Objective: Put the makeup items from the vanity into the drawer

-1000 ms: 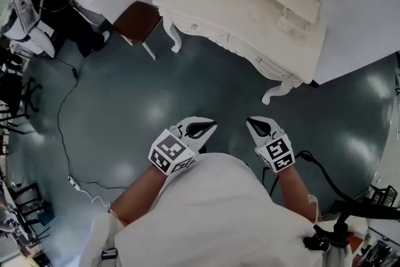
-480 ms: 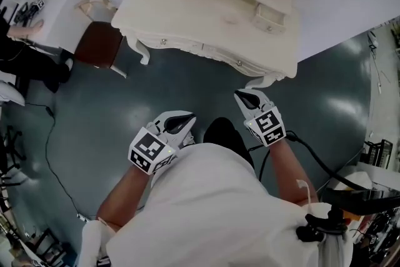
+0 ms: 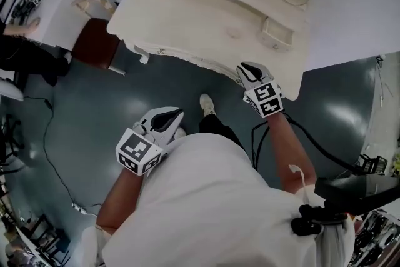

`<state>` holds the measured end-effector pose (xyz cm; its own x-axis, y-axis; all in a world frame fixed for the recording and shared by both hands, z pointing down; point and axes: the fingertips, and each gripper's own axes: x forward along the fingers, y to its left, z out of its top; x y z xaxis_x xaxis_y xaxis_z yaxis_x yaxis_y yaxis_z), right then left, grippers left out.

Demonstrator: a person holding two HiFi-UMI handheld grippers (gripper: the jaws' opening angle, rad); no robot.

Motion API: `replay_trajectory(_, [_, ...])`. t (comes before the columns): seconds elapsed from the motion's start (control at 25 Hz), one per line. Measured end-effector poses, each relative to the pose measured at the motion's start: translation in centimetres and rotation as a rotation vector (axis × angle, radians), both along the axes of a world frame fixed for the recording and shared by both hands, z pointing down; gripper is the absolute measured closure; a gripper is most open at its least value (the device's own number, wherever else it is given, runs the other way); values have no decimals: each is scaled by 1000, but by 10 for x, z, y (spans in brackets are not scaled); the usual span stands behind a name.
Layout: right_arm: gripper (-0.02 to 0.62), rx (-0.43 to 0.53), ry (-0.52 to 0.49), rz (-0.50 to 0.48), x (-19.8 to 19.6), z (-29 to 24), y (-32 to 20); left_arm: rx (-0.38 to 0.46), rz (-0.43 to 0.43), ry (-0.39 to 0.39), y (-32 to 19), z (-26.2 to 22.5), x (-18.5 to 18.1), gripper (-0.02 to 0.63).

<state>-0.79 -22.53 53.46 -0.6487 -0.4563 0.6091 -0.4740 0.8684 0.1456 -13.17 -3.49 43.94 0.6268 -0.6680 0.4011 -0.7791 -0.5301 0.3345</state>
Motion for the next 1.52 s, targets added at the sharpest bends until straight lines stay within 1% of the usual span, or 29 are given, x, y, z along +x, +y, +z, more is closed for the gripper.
replay_trajectory(0.12, [538,6,22,-10,-3,16,-49,5,-33,-16,-36,-8,1,604])
replay_trajectory(0.32, [526,3,45,-11,-8,51,-113,13,-90,-33,-83,-11,2,604])
replay_trajectory(0.44, [518,-7,74,-13,-12,66,-141,2,-120,-43,-103,-11,-1,604])
replay_trajectory(0.56, [512,2,127,-43,-17,80,-160,-10,-156,-47,-119,-11,-7,604])
replay_trajectory(0.76, [494,14,180,-102,-25,97,-174,-21,-183,-63,-138,-9,-7,604])
replay_trajectory(0.88, [500,3,209,-129,-29,107,-177,-28,-197,-68,-147,-9,-9,604])
replay_trajectory(0.92, [511,-2,215,-133,-29,110,-178,-30,-201,-70,-149,-9,-10,604])
replay_trajectory(1.12, [554,1,210,-127,-28,110,-180,-30,-205,-80,-159,-10,-10,604])
replay_trajectory(1.52, [584,-6,182,-114,-19,102,-175,-28,-159,-88,-171,-8,4,604])
